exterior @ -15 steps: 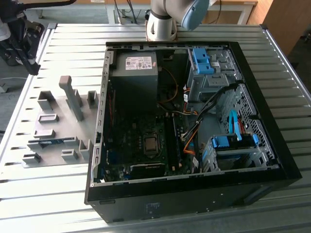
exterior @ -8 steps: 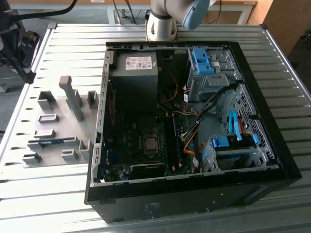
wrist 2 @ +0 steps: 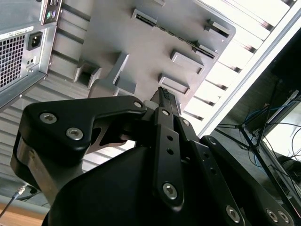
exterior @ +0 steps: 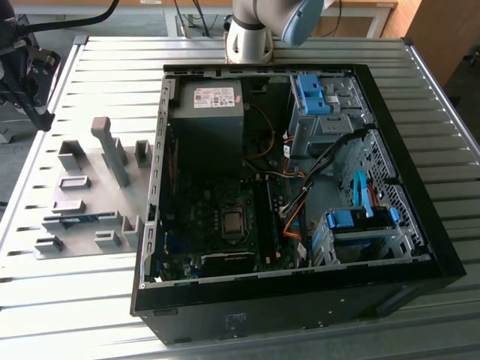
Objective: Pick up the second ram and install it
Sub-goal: 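Pick up the second ram and move it above second insertion slot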
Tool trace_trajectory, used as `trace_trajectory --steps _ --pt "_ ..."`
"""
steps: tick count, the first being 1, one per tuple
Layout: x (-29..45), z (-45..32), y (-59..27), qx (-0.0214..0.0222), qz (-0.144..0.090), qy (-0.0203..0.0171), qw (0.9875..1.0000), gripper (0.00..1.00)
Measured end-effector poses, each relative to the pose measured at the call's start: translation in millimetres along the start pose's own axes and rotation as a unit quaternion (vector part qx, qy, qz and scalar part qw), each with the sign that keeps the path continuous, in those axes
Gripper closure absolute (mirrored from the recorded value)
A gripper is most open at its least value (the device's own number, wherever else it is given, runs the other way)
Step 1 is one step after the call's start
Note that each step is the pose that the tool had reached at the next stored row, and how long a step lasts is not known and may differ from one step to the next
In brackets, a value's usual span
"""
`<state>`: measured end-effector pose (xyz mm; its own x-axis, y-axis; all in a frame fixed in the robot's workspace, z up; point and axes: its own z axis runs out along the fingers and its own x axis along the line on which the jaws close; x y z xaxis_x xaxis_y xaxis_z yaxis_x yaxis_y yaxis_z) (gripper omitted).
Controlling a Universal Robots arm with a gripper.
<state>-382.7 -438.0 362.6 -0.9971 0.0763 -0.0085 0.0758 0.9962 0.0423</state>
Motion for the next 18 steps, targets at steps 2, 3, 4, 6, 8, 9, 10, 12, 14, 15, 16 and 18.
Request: trace_trajectory --steps 2,3,4,6,8,9,10,12,14,15,16,18 --pt "0.0 0.0 0.0 0.0000 0.000 0.0000 1.0000 0.89" --pt "0.0 0.0 0.0 0.0000 0.000 0.0000 1.0000 0.89" --pt "0.0 0.0 0.0 0.0000 -0.001 0.0000 1.0000 0.89" --pt "0.0 0.0 0.0 0.0000 -0.002 0.0001 1.0000 0.89" --pt "0.0 0.0 -0.1 0.0000 -0.004 0.0002 1.0000 0.89" --pt "0.0 0.0 -0.1 -0.0001 -0.005 0.0002 1.0000 0.89" --pt "0.0 0.0 -0.1 -0.0001 -0.007 0.0003 1.0000 0.89" --pt "0.2 0.0 -0.2 -0.0001 -0.011 0.0005 0.9999 0.89" --pt "0.3 0.0 -0.4 -0.0002 -0.016 0.0007 0.9999 0.89" --pt "0.4 0.0 -0.4 -0.0002 -0.019 0.0008 0.9998 0.89" --pt "0.4 0.0 -0.5 -0.0002 -0.021 0.0009 0.9998 0.89" --pt "0.4 0.0 -0.5 -0.0002 -0.026 0.0011 0.9997 0.89"
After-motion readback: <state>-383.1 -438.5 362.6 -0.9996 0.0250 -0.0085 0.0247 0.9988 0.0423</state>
